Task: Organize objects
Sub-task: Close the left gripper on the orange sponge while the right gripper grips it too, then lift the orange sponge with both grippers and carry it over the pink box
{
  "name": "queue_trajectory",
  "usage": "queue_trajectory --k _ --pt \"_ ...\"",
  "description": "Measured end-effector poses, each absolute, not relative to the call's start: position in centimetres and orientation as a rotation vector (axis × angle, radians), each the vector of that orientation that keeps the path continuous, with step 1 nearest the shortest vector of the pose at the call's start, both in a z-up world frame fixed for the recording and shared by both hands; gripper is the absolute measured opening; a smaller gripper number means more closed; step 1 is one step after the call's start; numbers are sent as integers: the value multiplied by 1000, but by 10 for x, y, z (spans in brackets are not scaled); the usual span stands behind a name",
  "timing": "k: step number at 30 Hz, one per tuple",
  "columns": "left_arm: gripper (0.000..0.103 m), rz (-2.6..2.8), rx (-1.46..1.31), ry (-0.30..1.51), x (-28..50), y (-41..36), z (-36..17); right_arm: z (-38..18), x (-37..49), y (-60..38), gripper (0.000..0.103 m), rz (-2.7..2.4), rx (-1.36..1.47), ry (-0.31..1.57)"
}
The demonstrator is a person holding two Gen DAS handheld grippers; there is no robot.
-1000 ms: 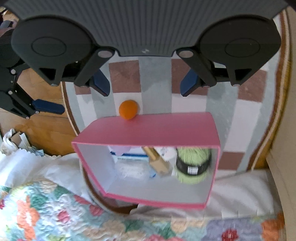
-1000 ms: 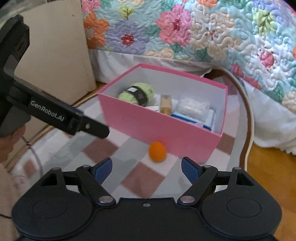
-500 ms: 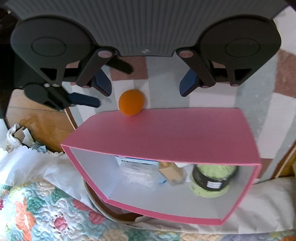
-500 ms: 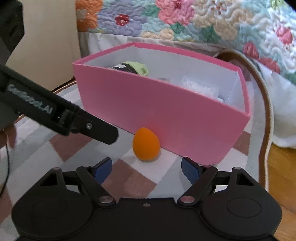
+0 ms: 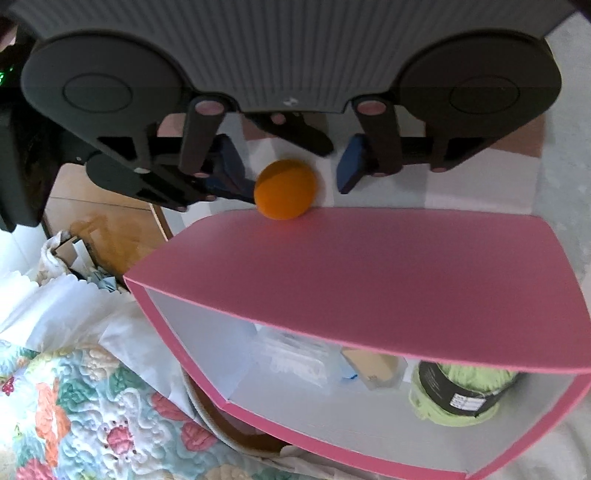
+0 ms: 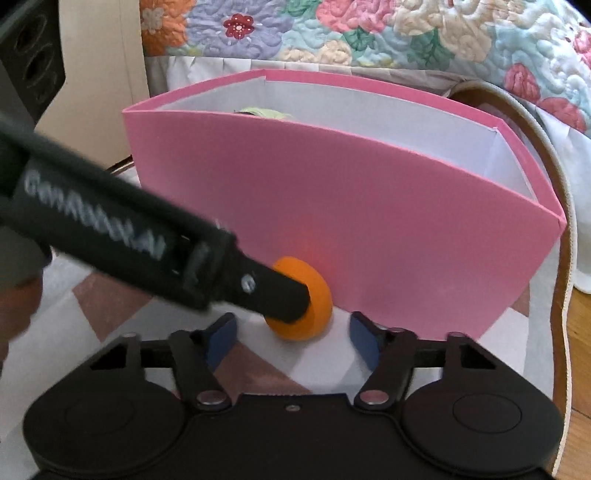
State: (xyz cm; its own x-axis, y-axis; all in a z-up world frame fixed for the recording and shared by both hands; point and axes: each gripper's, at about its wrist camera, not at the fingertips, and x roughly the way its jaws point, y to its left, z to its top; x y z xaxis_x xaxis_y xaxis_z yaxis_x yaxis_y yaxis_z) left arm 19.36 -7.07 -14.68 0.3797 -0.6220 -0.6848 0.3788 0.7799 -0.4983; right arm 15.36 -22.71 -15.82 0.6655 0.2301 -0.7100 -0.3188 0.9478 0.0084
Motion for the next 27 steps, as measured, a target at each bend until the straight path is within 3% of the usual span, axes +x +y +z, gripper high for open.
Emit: queue_trajectory --k 3,5,8,27 --pt "34 -658 -279 988 194 -71 -149 -160 153 -224 52 317 -130 771" --pt "31 -659 -282 981 194 -70 -149 -159 151 -222 48 310 -137 756" --pt "30 -678 -287 988 195 -69 -147 -159 148 -223 44 283 -125 748" --pt "30 -697 -221 1106 144 -61 -106 -127 96 -201 43 255 -97 825"
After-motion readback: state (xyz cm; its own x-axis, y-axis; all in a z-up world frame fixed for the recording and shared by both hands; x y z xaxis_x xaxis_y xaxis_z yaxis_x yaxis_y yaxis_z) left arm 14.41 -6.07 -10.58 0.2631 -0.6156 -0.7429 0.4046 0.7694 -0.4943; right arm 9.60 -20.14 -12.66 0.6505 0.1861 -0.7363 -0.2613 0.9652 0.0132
